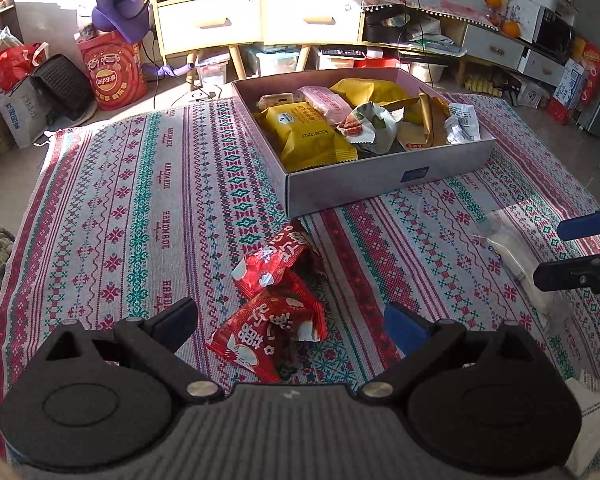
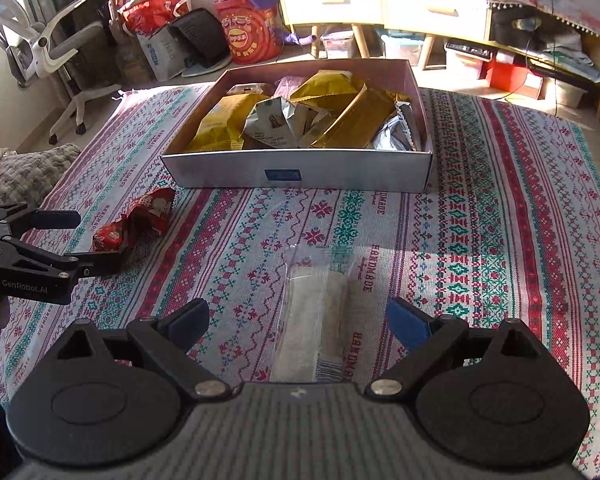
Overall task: Organize snacks
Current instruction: 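Move the left tool to the red wrapped snack while the right moves to the clear rice-cake pack, then grasp the red wrapped snack with the left gripper while the right grasps the clear rice-cake pack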
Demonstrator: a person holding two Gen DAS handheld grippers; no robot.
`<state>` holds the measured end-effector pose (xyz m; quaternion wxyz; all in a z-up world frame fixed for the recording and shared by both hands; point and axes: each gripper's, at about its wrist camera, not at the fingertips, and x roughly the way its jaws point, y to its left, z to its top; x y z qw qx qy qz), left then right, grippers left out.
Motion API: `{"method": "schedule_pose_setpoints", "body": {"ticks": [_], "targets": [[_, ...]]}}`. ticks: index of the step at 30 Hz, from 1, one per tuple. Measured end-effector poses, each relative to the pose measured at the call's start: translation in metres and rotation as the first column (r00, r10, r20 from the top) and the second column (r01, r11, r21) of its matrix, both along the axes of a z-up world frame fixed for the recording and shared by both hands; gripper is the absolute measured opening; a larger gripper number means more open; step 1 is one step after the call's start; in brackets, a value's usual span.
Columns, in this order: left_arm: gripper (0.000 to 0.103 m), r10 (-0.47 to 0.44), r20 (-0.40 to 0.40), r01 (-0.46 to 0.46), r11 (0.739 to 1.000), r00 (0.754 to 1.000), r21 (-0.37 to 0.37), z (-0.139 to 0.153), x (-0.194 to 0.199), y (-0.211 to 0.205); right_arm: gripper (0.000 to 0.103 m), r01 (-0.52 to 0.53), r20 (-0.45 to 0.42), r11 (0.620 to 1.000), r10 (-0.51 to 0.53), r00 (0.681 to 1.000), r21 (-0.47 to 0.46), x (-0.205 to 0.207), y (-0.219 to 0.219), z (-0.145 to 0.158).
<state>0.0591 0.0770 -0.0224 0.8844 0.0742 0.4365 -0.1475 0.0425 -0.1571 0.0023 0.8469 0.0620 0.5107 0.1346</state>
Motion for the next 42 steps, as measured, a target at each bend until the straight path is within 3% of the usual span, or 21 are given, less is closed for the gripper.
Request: {"method": "schedule_pose_setpoints", "body": {"ticks": [11, 22, 29, 33, 42], "targets": [[0.100, -0.096, -0.030, 0.098, 0.993, 0.995, 0.073, -0.015, -0.001, -0.009, 0.095, -0.045, -0.057, 0.998, 0.043, 0.997, -0.034, -0.004, 0.012, -0.013], [0.073, -0.121, -0.038, 0.124, 0.987, 0.992, 0.098, -0.015, -0.002, -0.012, 0.094, -0.047, -0.099, 0.997, 0.041, 0.994, -0.064, -0.004, 0.011, -0.023], [0.053, -0.137, -0.050, 0.141, 0.988, 0.989, 0.067, -0.013, -0.004, -0.019, 0.091, -0.038, -0.098, 0.997, 0.031, 0.995, -0.068, -0.001, 0.011, -0.023], [0.049, -0.150, -0.049, 0.152, 0.987, 0.988, 0.053, -0.013, -0.007, -0.028, 0.087, -0.032, -0.093, 0.996, 0.024, 0.995, -0.080, 0.000, 0.010, -0.024], [0.049, -0.139, -0.059, 0.142, 0.989, 0.988, 0.042, -0.019, -0.004, -0.037, 0.079, -0.028, -0.075, 0.994, 0.020, 0.997, -0.109, 0.000, 0.010, -0.024]]}}
